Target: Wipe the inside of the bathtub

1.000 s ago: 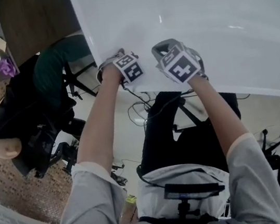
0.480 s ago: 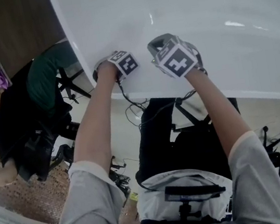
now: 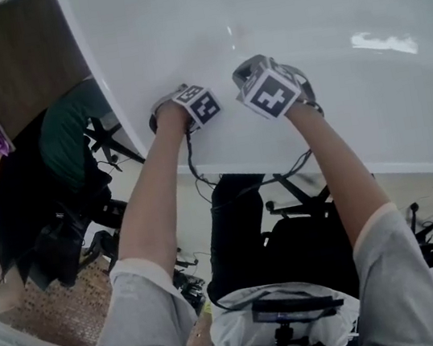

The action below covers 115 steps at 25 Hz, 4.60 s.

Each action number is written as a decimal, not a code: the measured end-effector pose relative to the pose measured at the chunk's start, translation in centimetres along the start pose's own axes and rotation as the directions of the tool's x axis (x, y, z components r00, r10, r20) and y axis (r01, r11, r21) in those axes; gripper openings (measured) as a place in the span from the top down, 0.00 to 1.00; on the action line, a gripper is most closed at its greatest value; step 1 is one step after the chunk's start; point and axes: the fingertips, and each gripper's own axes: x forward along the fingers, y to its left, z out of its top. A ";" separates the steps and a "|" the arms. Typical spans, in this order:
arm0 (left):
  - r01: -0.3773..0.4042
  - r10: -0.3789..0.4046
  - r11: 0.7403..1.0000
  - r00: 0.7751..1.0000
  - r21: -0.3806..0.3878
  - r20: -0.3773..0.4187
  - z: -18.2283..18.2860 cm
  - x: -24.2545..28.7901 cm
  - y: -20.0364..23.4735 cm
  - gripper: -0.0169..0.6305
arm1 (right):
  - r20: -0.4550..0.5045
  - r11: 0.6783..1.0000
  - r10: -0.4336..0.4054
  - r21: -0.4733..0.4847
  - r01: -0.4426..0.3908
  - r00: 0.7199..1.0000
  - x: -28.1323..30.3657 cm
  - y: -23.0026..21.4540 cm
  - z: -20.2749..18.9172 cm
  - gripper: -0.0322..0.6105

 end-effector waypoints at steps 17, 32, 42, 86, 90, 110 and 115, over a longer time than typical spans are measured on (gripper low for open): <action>0.003 -0.003 0.999 1.000 0.036 -0.009 6.2 4.0 2.0 0.85 | -0.057 0.994 -0.011 0.110 0.017 0.998 6.3 -7.6 -5.8 0.94; -0.003 0.004 0.997 1.000 0.076 -0.013 13.4 8.8 4.4 0.85 | -0.084 0.994 -0.013 0.110 0.022 0.996 9.4 -12.6 -9.1 0.94; -0.057 0.054 0.989 0.998 0.140 0.027 18.9 11.3 7.4 0.85 | -0.102 0.992 -0.027 0.120 0.039 0.994 11.2 -15.9 -10.9 0.94; -0.195 0.124 0.971 0.907 0.141 0.404 30.3 9.2 8.7 0.85 | -0.091 0.974 -0.096 0.194 0.113 0.991 10.3 -20.5 -12.9 0.94; -0.210 0.129 0.966 0.895 0.148 0.426 30.2 9.5 8.6 0.85 | -0.084 0.972 -0.105 0.202 0.120 0.991 10.1 -20.9 -13.5 0.94; -0.224 0.180 0.974 0.844 0.027 0.506 32.6 7.3 9.8 0.85 | -0.083 0.961 -0.121 0.241 0.137 0.989 9.7 -21.3 -14.5 0.94; -0.178 0.083 0.971 0.876 0.158 0.475 33.4 8.9 4.2 0.85 | -0.105 0.951 -0.176 0.238 0.196 0.979 8.9 -23.2 -15.7 0.94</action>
